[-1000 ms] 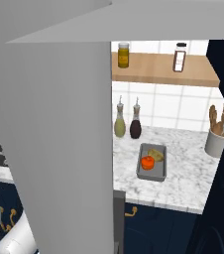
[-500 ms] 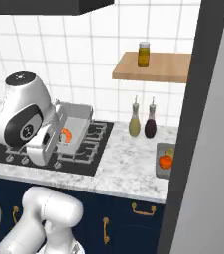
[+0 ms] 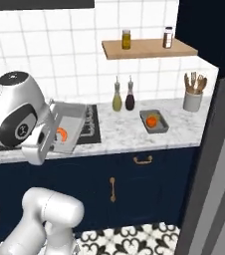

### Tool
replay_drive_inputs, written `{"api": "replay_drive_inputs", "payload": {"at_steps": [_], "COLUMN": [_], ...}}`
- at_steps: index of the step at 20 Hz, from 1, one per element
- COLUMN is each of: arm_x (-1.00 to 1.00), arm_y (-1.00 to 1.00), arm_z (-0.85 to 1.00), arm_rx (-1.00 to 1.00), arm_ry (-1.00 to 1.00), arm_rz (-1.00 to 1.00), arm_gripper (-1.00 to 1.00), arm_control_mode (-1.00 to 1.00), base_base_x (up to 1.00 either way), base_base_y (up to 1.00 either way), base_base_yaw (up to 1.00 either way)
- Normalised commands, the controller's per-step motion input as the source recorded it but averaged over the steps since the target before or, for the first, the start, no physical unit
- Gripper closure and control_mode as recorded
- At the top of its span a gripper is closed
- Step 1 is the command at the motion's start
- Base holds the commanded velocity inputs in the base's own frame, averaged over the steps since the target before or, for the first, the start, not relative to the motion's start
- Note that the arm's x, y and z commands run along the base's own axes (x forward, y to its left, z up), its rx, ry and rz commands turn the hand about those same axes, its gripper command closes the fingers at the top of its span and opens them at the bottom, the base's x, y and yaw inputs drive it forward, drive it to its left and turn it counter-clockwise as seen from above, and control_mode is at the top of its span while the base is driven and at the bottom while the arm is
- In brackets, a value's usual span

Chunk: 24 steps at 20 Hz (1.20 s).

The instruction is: Take the meat container that has the shrimp and place it on the second highest rack of the freezer. Then take the vegetable container that has the potato and squash and place it on the highest rack of the freezer.

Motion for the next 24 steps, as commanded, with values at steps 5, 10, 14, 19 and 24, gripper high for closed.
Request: {"api": "replay_drive_inputs", "payload": {"at_steps": [5, 10, 14, 19, 24], "arm_x": [0.0, 0.0, 0.0, 0.0, 0.0], "arm_y": [0.0, 0.0, 0.0, 0.0, 0.0], "arm_z": [0.0, 0.0, 0.0, 0.0, 0.0], "arm_rx": [0.0, 0.0, 0.0, 0.0, 0.0], "arm_ry": [0.0, 0.0, 0.0, 0.0, 0.0], "arm_rz": [0.0, 0.0, 0.0, 0.0, 0.0], "arm_gripper": [1.0, 1.0, 1.0, 1.0, 1.0], "arm_control_mode": [1.0, 1.0, 1.0, 1.0, 1.0], "base_base_x": [-0.42, -0.5, -1.0, -0.18, 0.08], "base_base_y": [0.06, 0.33, 0.4, -0.95, -0.98], "base_base_yaw": [-0.97, -0.87, -0.19, -0.11, -0.32]}}
